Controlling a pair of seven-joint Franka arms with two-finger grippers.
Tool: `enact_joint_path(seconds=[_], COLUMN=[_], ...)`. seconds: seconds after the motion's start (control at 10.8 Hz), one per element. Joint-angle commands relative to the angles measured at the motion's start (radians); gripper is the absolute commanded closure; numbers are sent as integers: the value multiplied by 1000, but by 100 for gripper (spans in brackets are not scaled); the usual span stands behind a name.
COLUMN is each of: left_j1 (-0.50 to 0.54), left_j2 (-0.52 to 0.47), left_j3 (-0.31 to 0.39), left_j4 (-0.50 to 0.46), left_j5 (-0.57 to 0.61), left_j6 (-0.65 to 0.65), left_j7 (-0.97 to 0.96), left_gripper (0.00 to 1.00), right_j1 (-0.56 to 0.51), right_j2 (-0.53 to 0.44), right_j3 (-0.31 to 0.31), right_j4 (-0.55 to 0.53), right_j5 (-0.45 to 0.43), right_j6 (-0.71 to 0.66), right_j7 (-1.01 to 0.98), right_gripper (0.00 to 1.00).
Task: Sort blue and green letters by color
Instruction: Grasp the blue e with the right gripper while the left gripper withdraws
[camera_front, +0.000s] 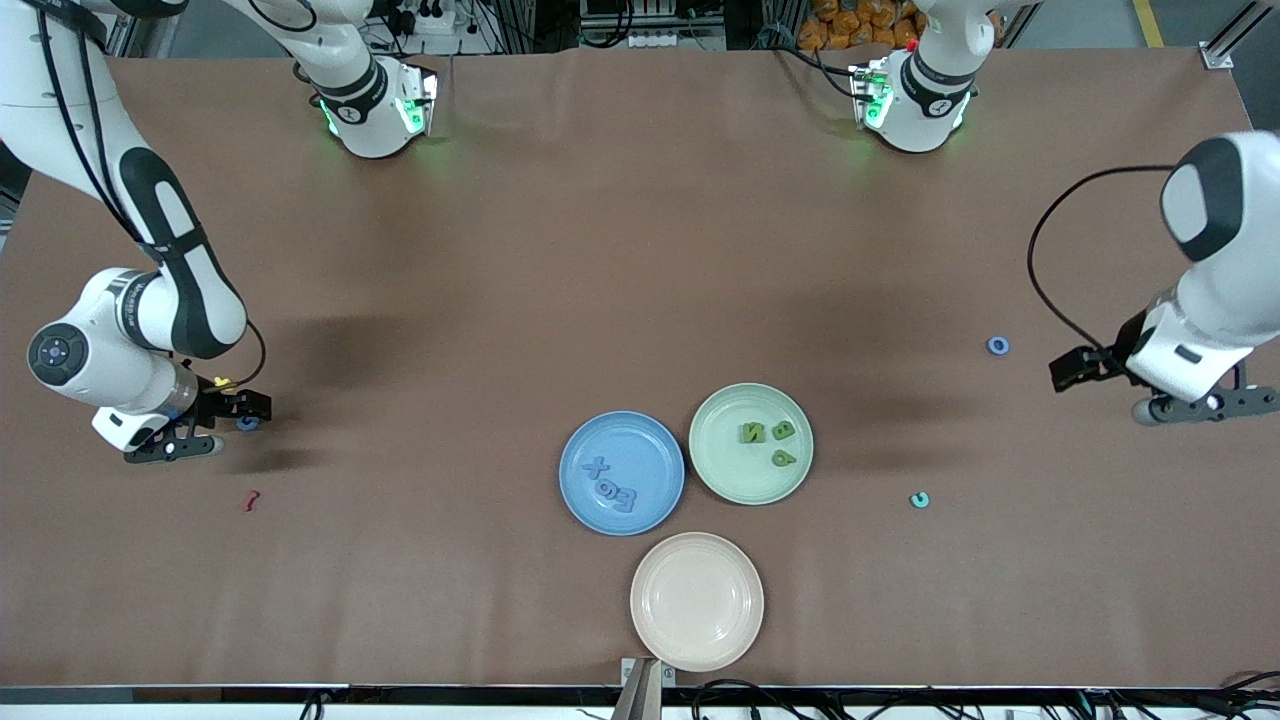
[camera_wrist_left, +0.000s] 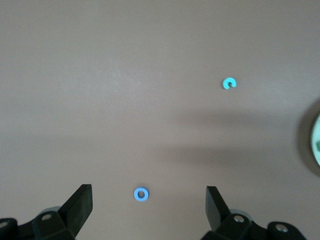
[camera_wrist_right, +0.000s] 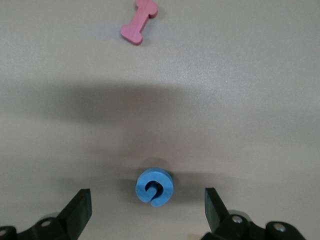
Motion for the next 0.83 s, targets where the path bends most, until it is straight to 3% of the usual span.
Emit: enact_joint_path(seconds=[0.0,0.37,0.55,0.65,0.74], left_j1=[-9,-23,-58,-64,-66], left_j2=[-82,-102,-131,-131,-125], left_j3=[26,16,12,14,12], left_j4=[33,212,220,237,254], left_j5=[-108,-108,-106,-105,-105], left_j6=[-165,-402,-416,-425,-428], left_j7=[133,174,174,174,173], left_gripper=[0,0,0,0,0], right_j1=[-21,-25,-25,-27,-25], right_j2=[-11,19,26,32,33], right_j3=[18,18,18,18,18], right_j4=[-31,-29,-23,-17,-16], right_j5=[-10,-7,-7,-7,-7], right_j6=[15,58,61,63,64], right_j7=[9,11,11,11,11], right_gripper=[0,0,7,12,29])
